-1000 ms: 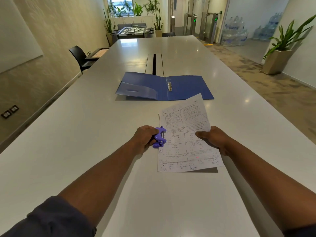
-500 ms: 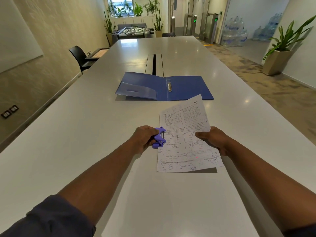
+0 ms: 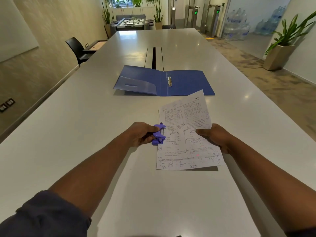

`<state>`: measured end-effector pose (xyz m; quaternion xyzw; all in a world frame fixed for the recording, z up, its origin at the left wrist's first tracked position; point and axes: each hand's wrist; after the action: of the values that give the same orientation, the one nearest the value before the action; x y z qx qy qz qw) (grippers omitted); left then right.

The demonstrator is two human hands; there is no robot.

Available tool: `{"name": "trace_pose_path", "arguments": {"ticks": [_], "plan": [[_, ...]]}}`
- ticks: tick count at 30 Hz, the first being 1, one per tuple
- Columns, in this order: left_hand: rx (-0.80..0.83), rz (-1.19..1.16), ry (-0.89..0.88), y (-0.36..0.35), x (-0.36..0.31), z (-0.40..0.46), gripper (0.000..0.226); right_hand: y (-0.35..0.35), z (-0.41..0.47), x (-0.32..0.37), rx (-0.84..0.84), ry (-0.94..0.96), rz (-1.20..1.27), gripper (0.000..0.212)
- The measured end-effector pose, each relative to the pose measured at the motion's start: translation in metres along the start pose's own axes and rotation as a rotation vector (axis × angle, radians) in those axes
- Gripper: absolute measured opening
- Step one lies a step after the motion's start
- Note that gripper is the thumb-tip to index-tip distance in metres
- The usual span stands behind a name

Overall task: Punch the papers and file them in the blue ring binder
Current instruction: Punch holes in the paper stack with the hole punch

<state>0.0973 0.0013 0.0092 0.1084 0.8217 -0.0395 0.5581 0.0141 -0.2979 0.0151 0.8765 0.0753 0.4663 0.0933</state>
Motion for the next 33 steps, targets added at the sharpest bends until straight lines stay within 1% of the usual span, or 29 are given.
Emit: {"name": "trace_pose_path", "arguments": {"ticks": [5,15,26,31,33], "plan": [[0.01,0.0,0.024,0.0023,-0.0009,0.0015,0.031,0.0025,0.0036,-0.002,0.01,0.009,0.013,0.015],[0.036,-0.032,0.008,0.0019,-0.0011,0.0001,0.028,0.0014,0.003,-0.0044,0.014,0.029,0.023,0.026],[0.035,-0.015,-0.009,0.0017,-0.0015,-0.0038,0.028,-0.0009,-0.0012,-0.0032,0.029,0.021,0.059,0.026],[0.049,0.059,0.001,0.0041,-0.0016,-0.0007,0.028,-0.0004,-0.0003,-0.0044,0.022,0.03,0.046,0.026],[0.059,0.194,0.011,0.0068,-0.0054,0.001,0.029,-0.0004,0.0001,-0.0053,0.022,0.034,0.047,0.027]]}}
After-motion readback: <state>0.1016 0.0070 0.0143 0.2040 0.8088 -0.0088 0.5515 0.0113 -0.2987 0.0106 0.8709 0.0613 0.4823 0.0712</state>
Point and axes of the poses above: each hand's wrist, its own z-axis towards the middle knuckle, its own y-axis out of the back of the hand, x = y × z, and after that the axes turned 13 degrees about -y, right-handed
